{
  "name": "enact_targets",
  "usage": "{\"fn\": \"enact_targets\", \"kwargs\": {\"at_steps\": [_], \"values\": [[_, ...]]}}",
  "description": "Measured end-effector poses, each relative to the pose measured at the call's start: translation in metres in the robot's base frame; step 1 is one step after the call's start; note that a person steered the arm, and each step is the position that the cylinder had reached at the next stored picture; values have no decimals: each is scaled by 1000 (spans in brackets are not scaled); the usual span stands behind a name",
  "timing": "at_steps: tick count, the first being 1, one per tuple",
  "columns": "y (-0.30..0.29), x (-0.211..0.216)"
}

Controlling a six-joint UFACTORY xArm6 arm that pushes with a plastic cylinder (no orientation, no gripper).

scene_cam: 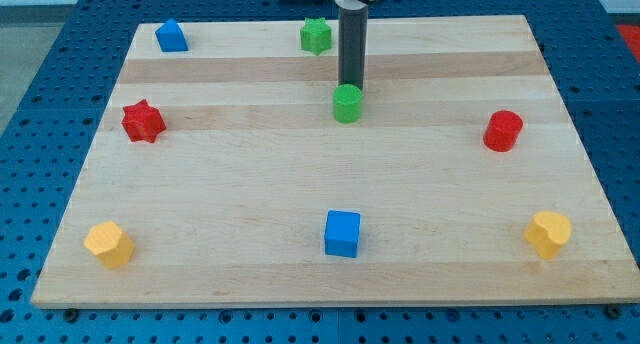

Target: Place the green star towards left into green circle

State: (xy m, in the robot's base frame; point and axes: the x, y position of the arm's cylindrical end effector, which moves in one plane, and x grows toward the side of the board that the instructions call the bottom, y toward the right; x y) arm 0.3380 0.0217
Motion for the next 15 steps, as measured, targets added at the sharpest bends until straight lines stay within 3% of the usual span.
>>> {"fn": "enact_targets", "kwargs": {"at_steps": [2,3,4,6,7,8,9,10,12,15], "values": [[93,-92],[80,-144],[68,-144],[-28,-138],[-35,-145],[-64,-127],[-79,-75],[-79,-72],[-37,-121],[-66,-46]]}}
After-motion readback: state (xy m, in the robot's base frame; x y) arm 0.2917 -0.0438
